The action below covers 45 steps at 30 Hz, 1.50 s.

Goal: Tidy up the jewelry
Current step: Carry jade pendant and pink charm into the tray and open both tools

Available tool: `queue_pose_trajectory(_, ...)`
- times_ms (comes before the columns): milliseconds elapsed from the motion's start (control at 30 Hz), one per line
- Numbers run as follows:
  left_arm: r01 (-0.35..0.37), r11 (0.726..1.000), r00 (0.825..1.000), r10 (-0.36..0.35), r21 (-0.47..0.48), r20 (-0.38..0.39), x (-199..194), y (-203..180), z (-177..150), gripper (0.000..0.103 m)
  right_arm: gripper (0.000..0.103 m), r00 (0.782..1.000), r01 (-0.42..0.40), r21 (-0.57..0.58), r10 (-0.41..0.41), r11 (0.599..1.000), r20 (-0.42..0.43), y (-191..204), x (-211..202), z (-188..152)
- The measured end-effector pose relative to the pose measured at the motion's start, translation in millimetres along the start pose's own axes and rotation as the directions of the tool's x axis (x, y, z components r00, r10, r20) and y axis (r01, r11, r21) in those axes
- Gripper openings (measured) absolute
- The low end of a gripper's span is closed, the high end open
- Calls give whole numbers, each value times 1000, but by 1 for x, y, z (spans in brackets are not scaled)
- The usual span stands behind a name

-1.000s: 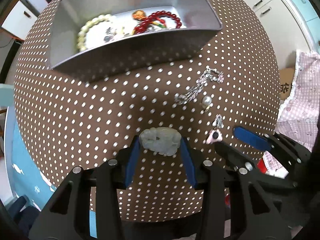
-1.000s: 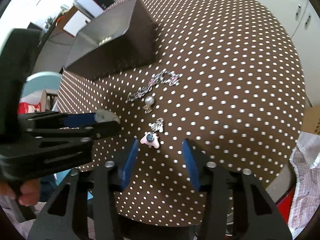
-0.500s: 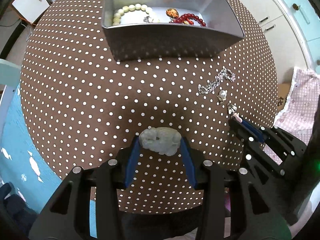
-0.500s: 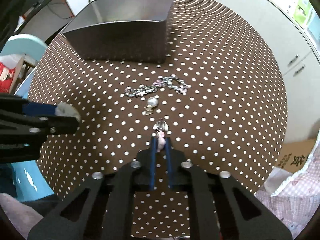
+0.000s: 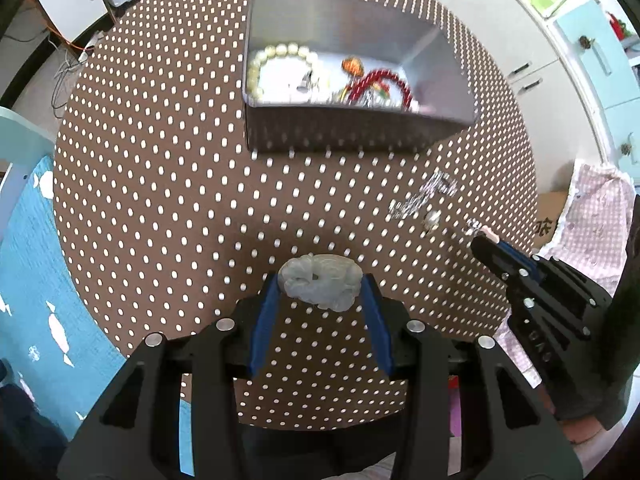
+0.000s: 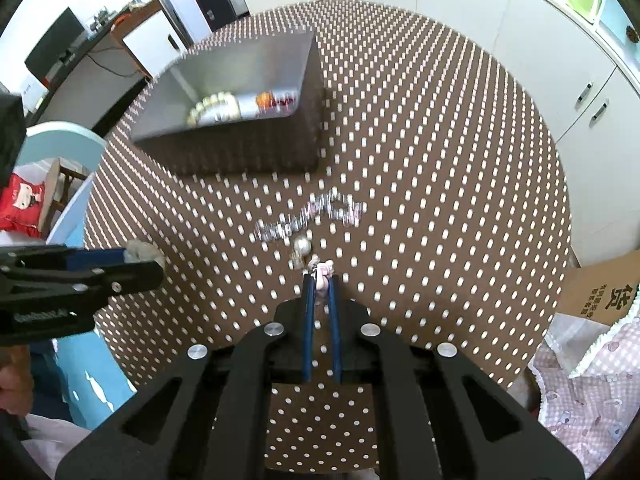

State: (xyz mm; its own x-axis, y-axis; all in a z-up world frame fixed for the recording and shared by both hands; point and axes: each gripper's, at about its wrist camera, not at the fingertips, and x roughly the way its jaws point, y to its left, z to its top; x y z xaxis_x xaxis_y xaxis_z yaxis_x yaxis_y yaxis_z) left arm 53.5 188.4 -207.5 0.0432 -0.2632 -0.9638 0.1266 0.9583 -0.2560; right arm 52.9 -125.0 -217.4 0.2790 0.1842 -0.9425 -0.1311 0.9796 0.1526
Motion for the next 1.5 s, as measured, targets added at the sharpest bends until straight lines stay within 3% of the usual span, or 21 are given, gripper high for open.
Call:
queue_pose_trajectory(333, 32, 999, 992, -29, -27, 123, -61, 22, 40, 41, 6, 992, -55, -89, 64, 995, 110, 10, -32, 59)
queue_pose_trajectory(600, 25, 998, 988, -16, -58, 157, -82, 27, 76, 41, 6, 985, -111, -149, 129, 983, 115, 21, -11, 94)
queue_pose_trajectory(733, 17, 998, 988, -6, -66, 154, -59, 1, 95, 41, 10, 984, -148, -169, 162, 974, 73, 19, 3, 106)
queue_pose_trajectory(867, 9, 997, 990, 2, -75, 142, -30, -14, 102, 41, 42, 988, -130, -144, 140, 981, 66, 8, 1, 107)
queue_pose_trajectory(967, 3, 997, 991, 7, -76, 131, -16, -22, 110, 41, 50, 992, -109, -109, 116, 988, 58, -4, 1, 104)
queue_pose_trajectory(1167, -17, 997, 996, 24, -81, 87, 7, -23, 118, 42, 54, 997, -74, -38, 75, 997, 16, -28, 6, 101)
queue_pose_trajectory(1500, -29, 997, 996, 35, -71, 85, 15, -28, 119, 43, 56, 998, -58, -6, 58, 998, -13, -40, 6, 95)
